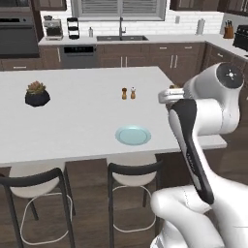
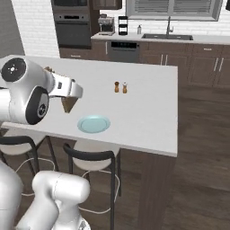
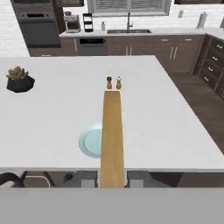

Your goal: Start the toaster. Once the lever pops up, take the bread to the plate on the dining counter.

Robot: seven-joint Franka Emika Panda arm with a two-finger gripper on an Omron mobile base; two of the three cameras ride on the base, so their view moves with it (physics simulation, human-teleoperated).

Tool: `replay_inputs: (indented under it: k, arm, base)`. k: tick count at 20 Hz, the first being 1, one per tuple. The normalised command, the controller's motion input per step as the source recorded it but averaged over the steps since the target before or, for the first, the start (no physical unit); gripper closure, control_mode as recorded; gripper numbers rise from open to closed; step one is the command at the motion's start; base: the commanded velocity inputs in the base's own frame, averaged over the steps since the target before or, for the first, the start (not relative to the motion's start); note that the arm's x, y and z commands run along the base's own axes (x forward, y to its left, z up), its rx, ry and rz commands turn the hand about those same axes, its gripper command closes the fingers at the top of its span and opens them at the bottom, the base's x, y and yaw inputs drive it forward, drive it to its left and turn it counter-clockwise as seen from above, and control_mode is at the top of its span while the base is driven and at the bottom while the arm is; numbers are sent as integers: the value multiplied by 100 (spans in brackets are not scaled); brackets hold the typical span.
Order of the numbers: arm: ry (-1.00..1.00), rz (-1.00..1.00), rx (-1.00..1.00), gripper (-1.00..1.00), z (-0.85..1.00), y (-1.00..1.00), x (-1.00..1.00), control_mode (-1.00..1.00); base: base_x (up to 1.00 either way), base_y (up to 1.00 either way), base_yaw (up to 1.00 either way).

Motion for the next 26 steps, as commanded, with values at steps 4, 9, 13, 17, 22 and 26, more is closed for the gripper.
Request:
replay_inputs:
  k: [4,9,13,17,22,26]
  arm:
    - [41,18,16,100,-8,-16,73,-100]
    - [20,25,10,100,-60,-15,38,-100]
    - [0,14,23,100,-39,-25,46,-100]
    - [0,1,5,100,-21,0,56,-100]
    - [4,0,3,100,-53,5,48,-100]
    - [3,0,1,100,-58,4,47,-100]
  base:
    - [0,0,0]
    - [0,0,0]
    - [0,0,0]
    - [0,0,0]
    - [0,0,0]
    - [0,0,0]
